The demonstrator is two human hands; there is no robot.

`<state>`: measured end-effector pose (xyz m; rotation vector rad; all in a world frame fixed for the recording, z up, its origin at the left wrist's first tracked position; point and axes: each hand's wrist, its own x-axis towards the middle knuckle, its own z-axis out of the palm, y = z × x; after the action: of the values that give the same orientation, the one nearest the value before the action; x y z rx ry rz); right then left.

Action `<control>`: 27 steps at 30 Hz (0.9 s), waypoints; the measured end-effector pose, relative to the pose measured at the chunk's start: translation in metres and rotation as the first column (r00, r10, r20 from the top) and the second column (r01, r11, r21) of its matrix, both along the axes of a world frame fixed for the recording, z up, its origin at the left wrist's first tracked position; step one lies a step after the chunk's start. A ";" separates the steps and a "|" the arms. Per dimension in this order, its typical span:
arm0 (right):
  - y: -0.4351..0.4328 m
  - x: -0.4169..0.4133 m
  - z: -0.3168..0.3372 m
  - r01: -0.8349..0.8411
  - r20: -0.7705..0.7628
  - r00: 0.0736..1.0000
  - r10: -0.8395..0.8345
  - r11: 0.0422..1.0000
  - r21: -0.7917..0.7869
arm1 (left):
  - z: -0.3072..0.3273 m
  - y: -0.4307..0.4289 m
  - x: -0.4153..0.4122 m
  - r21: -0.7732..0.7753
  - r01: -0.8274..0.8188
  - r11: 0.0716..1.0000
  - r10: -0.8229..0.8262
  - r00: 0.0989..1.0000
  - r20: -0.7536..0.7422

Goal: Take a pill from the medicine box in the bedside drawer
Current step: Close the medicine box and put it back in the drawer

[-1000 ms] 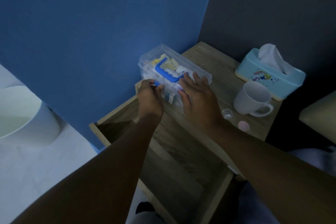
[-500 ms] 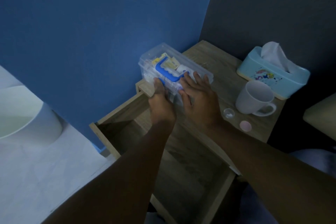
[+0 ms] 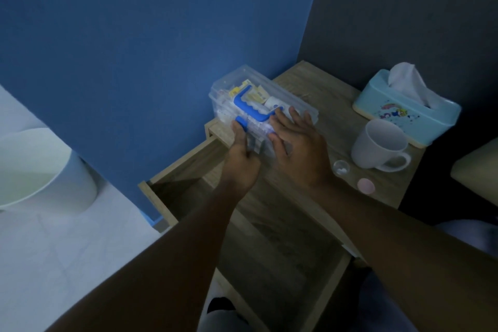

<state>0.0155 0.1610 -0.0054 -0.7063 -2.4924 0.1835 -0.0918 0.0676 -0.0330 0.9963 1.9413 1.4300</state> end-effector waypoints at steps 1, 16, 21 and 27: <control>-0.001 0.000 0.000 0.004 0.003 1.000 -0.004 1.000 -0.004 | -0.001 -0.003 -0.005 -0.020 0.025 0.999 -0.024 0.999 0.034; 0.000 0.000 0.030 0.267 -0.109 0.884 -0.455 0.681 -0.682 | 0.073 0.019 -0.076 -0.152 -0.200 0.968 0.145 0.938 -0.314; 0.005 -0.014 0.023 0.257 -0.117 0.826 -0.551 0.552 -0.793 | 0.073 0.043 -0.099 -0.259 -0.155 0.953 0.043 0.920 -0.390; 0.006 -0.020 0.012 0.193 -0.145 0.761 -0.632 0.435 -0.879 | 0.056 0.058 -0.116 -0.264 -0.186 0.946 0.108 0.953 -0.285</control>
<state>-0.0042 0.1668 0.0068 -1.4570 -1.5447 1.2560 -0.2083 0.1255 0.0234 0.9605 2.3851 1.0840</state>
